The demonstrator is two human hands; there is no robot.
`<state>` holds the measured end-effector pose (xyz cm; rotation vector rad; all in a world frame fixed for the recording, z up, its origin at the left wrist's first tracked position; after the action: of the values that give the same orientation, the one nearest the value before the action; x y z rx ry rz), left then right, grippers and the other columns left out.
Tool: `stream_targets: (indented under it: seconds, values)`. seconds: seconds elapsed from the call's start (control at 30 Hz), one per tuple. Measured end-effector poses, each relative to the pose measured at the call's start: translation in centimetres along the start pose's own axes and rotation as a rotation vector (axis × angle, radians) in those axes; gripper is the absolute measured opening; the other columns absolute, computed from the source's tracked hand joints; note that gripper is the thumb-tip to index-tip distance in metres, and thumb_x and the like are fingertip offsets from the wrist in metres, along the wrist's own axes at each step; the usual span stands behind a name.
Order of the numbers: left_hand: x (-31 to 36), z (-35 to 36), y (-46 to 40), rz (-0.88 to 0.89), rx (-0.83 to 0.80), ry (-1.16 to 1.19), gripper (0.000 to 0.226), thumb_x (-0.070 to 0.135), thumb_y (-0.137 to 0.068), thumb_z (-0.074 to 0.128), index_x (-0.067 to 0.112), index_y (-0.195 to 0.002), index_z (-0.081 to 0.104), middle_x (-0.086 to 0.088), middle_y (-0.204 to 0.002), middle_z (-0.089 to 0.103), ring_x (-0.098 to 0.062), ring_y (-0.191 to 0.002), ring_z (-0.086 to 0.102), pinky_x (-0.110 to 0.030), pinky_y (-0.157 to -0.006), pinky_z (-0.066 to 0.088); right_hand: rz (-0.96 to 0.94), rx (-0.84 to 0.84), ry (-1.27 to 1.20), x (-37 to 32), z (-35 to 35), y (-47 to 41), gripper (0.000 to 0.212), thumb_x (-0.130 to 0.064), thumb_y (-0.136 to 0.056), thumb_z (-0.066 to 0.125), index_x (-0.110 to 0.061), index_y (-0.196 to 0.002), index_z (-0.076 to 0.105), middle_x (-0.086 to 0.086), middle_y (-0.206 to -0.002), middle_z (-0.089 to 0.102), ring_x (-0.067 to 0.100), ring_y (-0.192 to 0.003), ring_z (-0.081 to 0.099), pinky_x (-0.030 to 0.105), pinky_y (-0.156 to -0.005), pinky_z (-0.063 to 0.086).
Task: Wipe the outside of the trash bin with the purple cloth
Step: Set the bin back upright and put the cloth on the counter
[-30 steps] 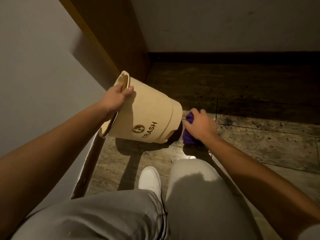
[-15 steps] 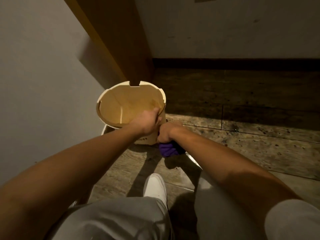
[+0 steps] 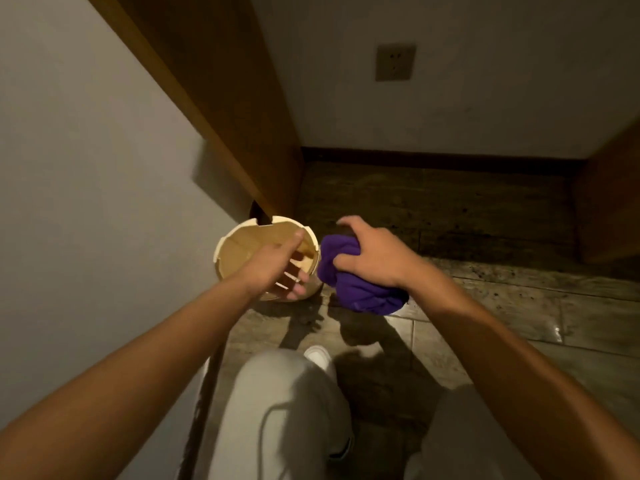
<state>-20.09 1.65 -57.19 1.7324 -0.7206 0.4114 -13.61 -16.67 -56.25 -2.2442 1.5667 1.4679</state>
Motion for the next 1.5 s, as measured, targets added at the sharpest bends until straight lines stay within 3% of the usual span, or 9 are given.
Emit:
stream_targets:
  seconds: [0.23, 0.4, 0.53, 0.63, 0.8, 1.0, 1.2, 1.37, 1.5]
  values:
    - [17.2, -1.3, 21.5, 0.135, -0.127, 0.420, 0.048, 0.052, -0.095, 0.069, 0.020, -0.131, 0.066, -0.010, -0.124, 0.077, -0.031, -0.109, 0.076, -0.053, -0.089, 0.063, -0.399, 0.198, 0.155, -21.8, -15.0, 15.8, 0.108, -0.069, -0.068, 0.074, -0.044, -0.157, 0.018, -0.010, -0.147, 0.052, 0.013, -0.120, 0.058, 0.034, -0.093, 0.049]
    - [24.9, -5.3, 32.4, 0.306, 0.020, 0.497, 0.024, 0.032, -0.101, 0.067, 0.028, -0.124, 0.064, -0.004, -0.125, 0.073, -0.023, -0.108, 0.076, -0.051, -0.087, 0.065, -0.240, 0.350, -0.435, -24.5, -24.1, 23.6, 0.088, -0.076, -0.073, 0.071, -0.048, -0.149, 0.037, -0.015, -0.148, 0.049, -0.001, -0.118, 0.057, 0.015, -0.088, 0.049]
    - [30.6, -6.4, 39.5, 0.386, -0.053, 0.708, 0.026, 0.024, -0.099, 0.068, 0.029, -0.125, 0.065, -0.005, -0.131, 0.069, -0.030, -0.120, 0.069, -0.047, -0.079, 0.066, 0.021, 0.093, -0.852, -25.6, -25.7, 28.0, 0.078, -0.085, -0.069, 0.063, -0.030, -0.124, 0.066, 0.001, -0.127, 0.071, 0.019, -0.110, 0.070, 0.037, -0.087, 0.057]
    - [33.8, -6.4, 41.9, 0.422, 0.005, 0.668, 0.031, 0.025, -0.098, 0.071, 0.028, -0.127, 0.062, -0.004, -0.131, 0.067, -0.027, -0.119, 0.067, -0.040, -0.080, 0.065, -0.063, 0.184, -0.986, -28.8, -27.7, 29.1, 0.065, -0.067, -0.067, 0.082, -0.025, -0.115, 0.070, 0.001, -0.117, 0.075, 0.020, -0.106, 0.072, 0.036, -0.079, 0.059]
    - [36.4, -8.7, 41.1, 0.392, 0.175, 0.508, 0.035, 0.035, -0.094, 0.075, 0.019, -0.119, 0.056, -0.004, -0.121, 0.065, -0.016, -0.097, 0.068, -0.021, -0.053, 0.059, -0.051, 0.441, -1.053, -30.9, -31.1, 28.2, 0.053, -0.046, -0.061, 0.091, -0.024, -0.103, 0.069, 0.005, -0.112, 0.074, 0.026, -0.103, 0.071, 0.037, -0.075, 0.059]
    - [41.1, -12.0, 36.3, 0.421, 0.011, 0.301, 0.041, 0.060, -0.092, 0.066, 0.032, -0.122, 0.065, 0.007, -0.122, 0.064, -0.009, -0.103, 0.066, -0.023, -0.061, 0.060, -0.068, 0.411, -1.079, -33.7, -36.7, 21.5, 0.074, -0.049, -0.051, 0.097, -0.019, -0.113, 0.069, 0.005, -0.105, 0.078, 0.019, -0.093, 0.076, 0.030, -0.069, 0.058]
    - [45.8, -15.9, 29.5, 0.455, 0.084, 0.460, 0.030, 0.040, -0.092, 0.077, 0.018, -0.111, 0.070, -0.006, -0.112, 0.078, -0.023, -0.108, 0.074, -0.038, -0.090, 0.062, 0.055, 0.328, -1.203, -33.9, -38.0, 13.4, 0.102, -0.063, -0.048, 0.095, -0.022, -0.134, 0.060, 0.000, -0.122, 0.073, 0.017, -0.111, 0.070, 0.035, -0.084, 0.060]
    - [47.6, -19.1, 23.3, 0.416, 0.099, 0.347, 0.037, 0.037, -0.088, 0.082, 0.021, -0.115, 0.063, -0.004, -0.105, 0.076, -0.016, -0.094, 0.075, -0.029, -0.078, 0.061, 0.145, 0.544, -0.877, -32.7, -39.5, 8.2, 0.064, -0.036, -0.069, 0.094, -0.021, -0.120, 0.058, 0.004, -0.113, 0.070, 0.014, -0.093, 0.071, 0.025, -0.071, 0.056]
    - [48.3, -21.1, 19.4, 0.397, 0.219, 0.124, 0.017, 0.011, -0.096, 0.072, 0.015, -0.112, 0.067, -0.010, -0.098, 0.073, -0.026, -0.097, 0.073, -0.030, -0.075, 0.059, 0.201, 0.691, -0.627, -32.0, -40.6, 5.5, 0.064, -0.038, -0.074, 0.090, -0.025, -0.121, 0.048, 0.000, -0.119, 0.060, 0.021, -0.106, 0.062, 0.040, -0.090, 0.057]
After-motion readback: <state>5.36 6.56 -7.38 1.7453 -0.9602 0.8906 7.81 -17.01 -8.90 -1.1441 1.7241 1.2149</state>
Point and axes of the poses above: each hand's wrist, its own y-axis away from the middle knuckle, its own z-axis out of the palm, x = y × z, the point moved 8 cm from there along -y, towards the middle knuckle
